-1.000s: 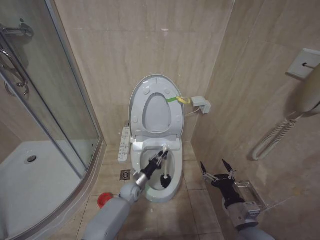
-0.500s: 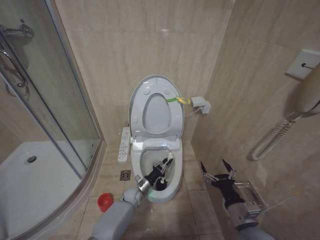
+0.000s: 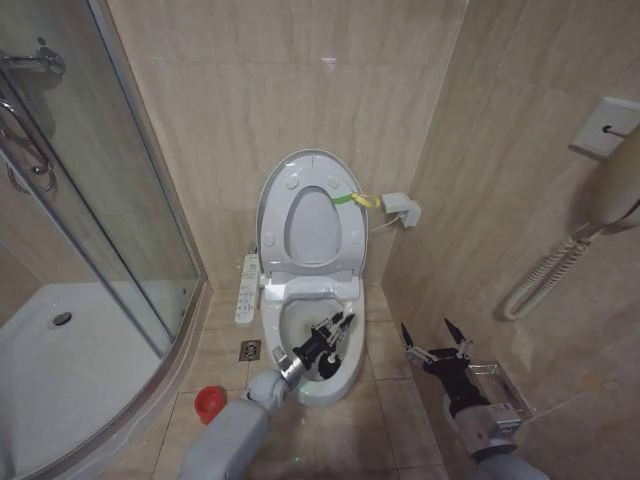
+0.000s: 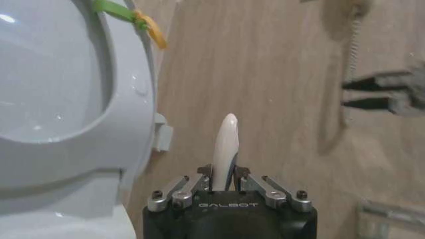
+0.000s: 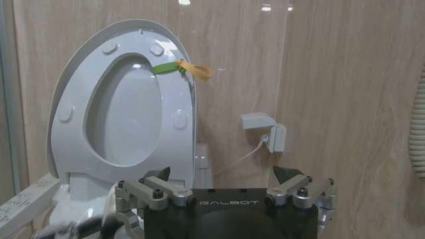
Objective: Open the toilet lid, clean the toilet bowl with a toilet brush, close the toilet lid, and flush.
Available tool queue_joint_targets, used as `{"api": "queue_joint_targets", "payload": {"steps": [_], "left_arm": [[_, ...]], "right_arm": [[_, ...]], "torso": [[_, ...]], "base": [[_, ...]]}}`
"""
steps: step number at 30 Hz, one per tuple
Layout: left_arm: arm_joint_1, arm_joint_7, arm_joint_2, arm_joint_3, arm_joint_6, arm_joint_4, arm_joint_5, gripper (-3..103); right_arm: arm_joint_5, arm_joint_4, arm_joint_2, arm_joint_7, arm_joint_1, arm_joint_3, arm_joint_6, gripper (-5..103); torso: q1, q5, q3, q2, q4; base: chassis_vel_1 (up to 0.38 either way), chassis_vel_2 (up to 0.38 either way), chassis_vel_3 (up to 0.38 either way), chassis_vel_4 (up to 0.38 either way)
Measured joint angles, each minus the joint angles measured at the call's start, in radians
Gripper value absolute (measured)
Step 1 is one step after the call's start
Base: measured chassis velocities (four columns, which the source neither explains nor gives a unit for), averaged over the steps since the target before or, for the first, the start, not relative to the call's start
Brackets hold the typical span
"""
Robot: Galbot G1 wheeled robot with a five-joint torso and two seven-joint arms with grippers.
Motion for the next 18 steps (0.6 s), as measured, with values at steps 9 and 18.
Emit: {"api": "queue_joint_targets", "payload": {"steps": [9, 18], "left_arm": [[0.048, 0.075, 0.018, -0.022, -0.048, 0.05, 0.049, 22], [0.047, 0.039, 0.026, -0.057, -0.011, -0.091, -0.007, 22]], "right_arm": [[0.0, 0.0, 0.0, 0.0, 0.0, 0.0, 0.0, 100], [0.0, 0.0, 0.0, 0.0, 0.0, 0.0, 0.0, 100]], "torso": [[0.0, -0.0003, 0.0, 0.0, 0.0001], [0.0, 0.0, 0.0, 0.0, 0.0001]], "base": [[0.0, 0.0, 0.0, 0.0], [0.0, 0.0, 0.0, 0.0]]}}
